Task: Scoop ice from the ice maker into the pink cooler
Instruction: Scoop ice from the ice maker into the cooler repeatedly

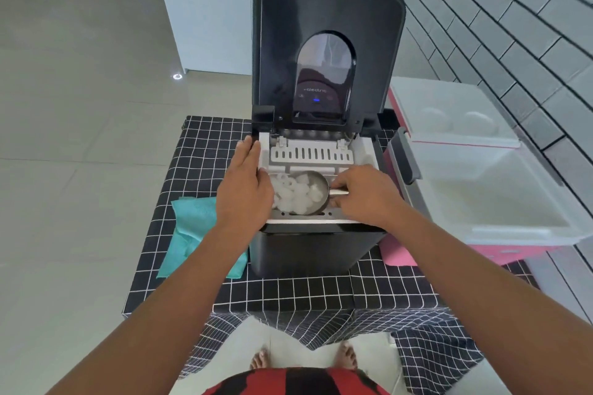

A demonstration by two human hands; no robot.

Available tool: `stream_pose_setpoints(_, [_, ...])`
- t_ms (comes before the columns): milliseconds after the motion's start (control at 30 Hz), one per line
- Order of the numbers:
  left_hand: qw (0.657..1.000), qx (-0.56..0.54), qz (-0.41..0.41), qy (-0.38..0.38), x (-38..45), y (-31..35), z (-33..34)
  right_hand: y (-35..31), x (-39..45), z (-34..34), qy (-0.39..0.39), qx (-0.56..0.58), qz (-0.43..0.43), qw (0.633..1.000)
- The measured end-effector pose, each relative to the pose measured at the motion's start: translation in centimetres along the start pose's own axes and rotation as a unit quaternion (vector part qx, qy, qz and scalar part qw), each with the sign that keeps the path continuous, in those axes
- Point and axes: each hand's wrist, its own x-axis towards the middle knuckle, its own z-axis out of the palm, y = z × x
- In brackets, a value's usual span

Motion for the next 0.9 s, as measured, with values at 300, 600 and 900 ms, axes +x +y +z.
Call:
stream_pose_setpoints(300, [1.000, -0.003, -0.001, -0.008, 0.1, -0.2, 0.0, 0.6, -2.6, 0.5, 0.069, 0.094, 0.003, 0.993])
stream_pose_setpoints(600, [0.999, 0.031, 0.011, -0.016, -0.1, 0.3, -0.3, 3.1, -3.4, 0.2, 0.137, 0.142, 0.031, 0.980])
stream_pose_setpoints(900, [0.996, 0.092, 0.015, -0.013, -0.1, 1.3, -0.8, 5.3, -4.1, -2.7, 0.151, 0.179, 0.025, 0.972])
